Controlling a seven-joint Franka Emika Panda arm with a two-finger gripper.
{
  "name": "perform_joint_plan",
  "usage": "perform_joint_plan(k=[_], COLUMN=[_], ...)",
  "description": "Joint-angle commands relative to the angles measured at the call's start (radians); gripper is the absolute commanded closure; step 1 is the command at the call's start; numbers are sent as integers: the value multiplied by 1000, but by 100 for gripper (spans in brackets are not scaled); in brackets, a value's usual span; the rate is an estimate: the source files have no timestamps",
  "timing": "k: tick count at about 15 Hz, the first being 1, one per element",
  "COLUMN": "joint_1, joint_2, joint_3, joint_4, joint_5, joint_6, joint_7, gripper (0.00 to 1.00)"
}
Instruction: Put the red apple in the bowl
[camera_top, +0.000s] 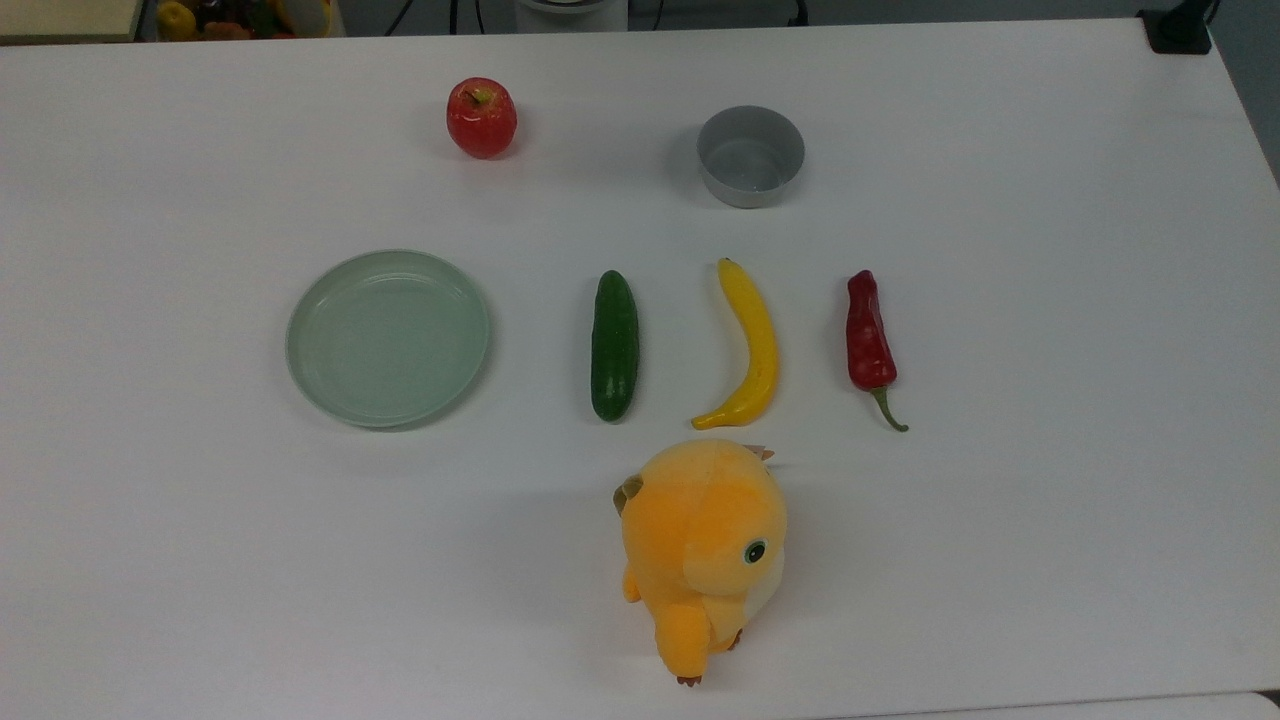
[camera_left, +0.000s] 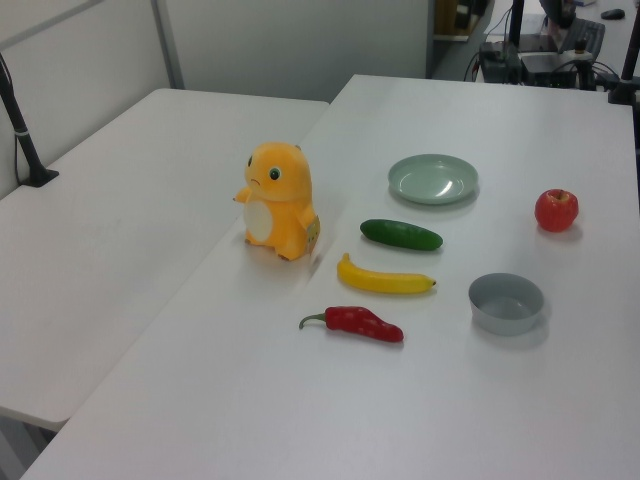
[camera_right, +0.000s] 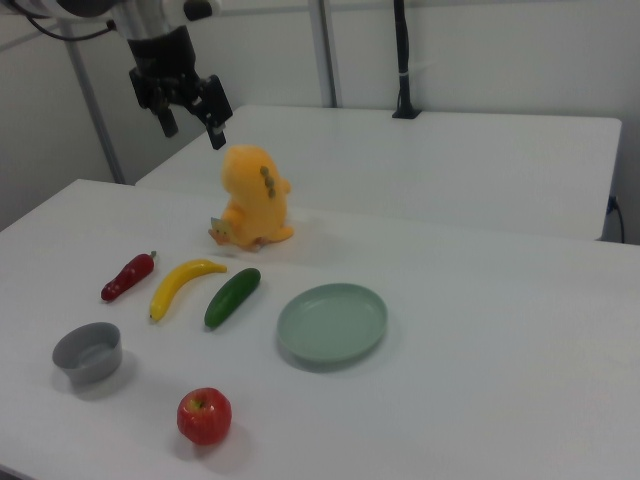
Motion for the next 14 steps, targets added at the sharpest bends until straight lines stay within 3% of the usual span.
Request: perform_joint_plan(k=[1,7,9,14], joint_1=[10,4,-9,-68], joint_2=[-3,-6,-12,-102], joint_3=[5,5,4,0], joint_4=[-28,-37,-69,-281], joint_5=[5,12,13,2], joint_6=[19,1,-59,-73], joint_7=[-16,-49,-158,-463], gripper=[0,0,0,0])
